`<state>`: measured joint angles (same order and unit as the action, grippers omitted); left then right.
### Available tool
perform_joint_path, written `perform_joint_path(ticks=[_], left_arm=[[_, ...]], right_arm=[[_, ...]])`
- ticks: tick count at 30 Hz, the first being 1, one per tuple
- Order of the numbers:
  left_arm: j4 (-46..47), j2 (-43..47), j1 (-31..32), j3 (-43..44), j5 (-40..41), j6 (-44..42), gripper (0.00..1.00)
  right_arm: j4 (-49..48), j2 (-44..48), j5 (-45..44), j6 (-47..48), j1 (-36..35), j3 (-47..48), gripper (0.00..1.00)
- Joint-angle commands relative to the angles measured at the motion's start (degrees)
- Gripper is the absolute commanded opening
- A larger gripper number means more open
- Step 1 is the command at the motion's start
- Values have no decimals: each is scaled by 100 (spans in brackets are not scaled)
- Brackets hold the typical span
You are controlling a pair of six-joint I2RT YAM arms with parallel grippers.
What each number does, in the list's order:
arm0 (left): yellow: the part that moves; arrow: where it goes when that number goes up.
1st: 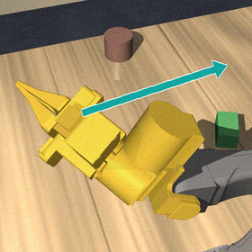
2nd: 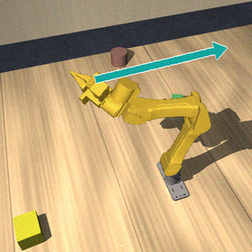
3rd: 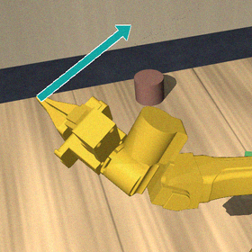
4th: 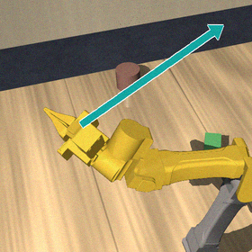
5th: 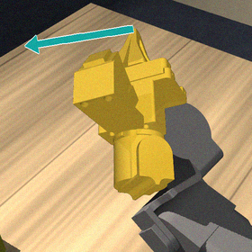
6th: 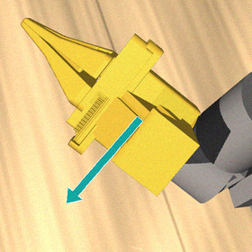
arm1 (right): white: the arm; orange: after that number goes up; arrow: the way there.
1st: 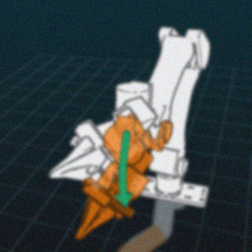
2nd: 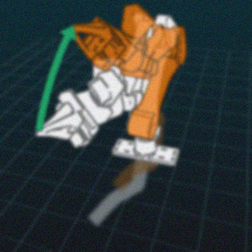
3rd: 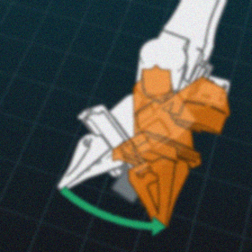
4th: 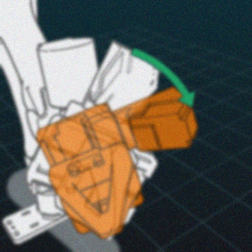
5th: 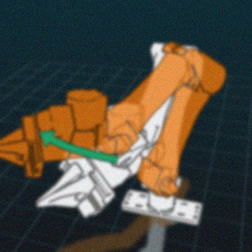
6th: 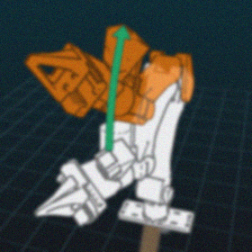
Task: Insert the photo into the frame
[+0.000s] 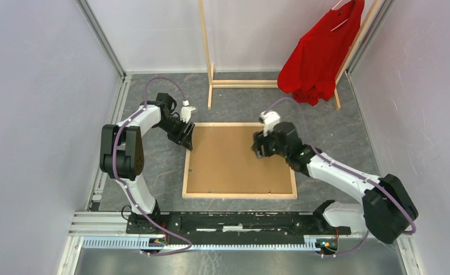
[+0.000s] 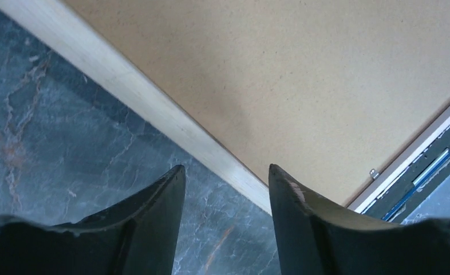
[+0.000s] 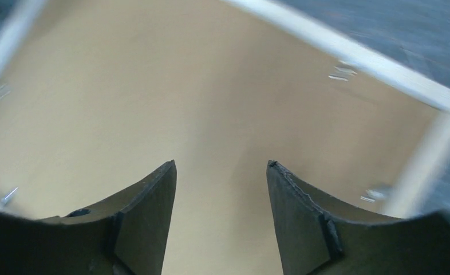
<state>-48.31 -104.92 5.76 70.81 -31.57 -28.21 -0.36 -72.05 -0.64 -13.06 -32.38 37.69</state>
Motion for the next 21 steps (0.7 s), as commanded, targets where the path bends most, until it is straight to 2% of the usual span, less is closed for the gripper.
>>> perform_joint_path(ticks=[1, 4, 5, 8, 11, 17, 21], left_arm=[[-425, 528, -40, 230, 119, -327, 64], [-668, 878, -40, 89, 56, -508, 72], [-715, 1017, -40, 8, 31, -572, 77], [-824, 1473, -40, -291, -72, -735, 82], [-989, 1887, -40, -517, -199, -866, 86], [-1065, 2441, -40, -890, -159, -950, 86], [-1095, 2738, -40, -1064, -167, -996, 86]], right_arm=[[19, 343, 748, 829, -1463, -35, 66], [19, 428, 564, 1150, -2567, -249, 66], [5, 428, 450, 1251, -2842, -312, 66], [-100, 318, 405, 1484, -3446, -466, 65], [-157, 128, 411, 1636, -3740, -524, 64], [-209, -314, 190, 1824, -4078, -508, 59], [-217, -566, -269, 1894, -4181, -485, 55]])
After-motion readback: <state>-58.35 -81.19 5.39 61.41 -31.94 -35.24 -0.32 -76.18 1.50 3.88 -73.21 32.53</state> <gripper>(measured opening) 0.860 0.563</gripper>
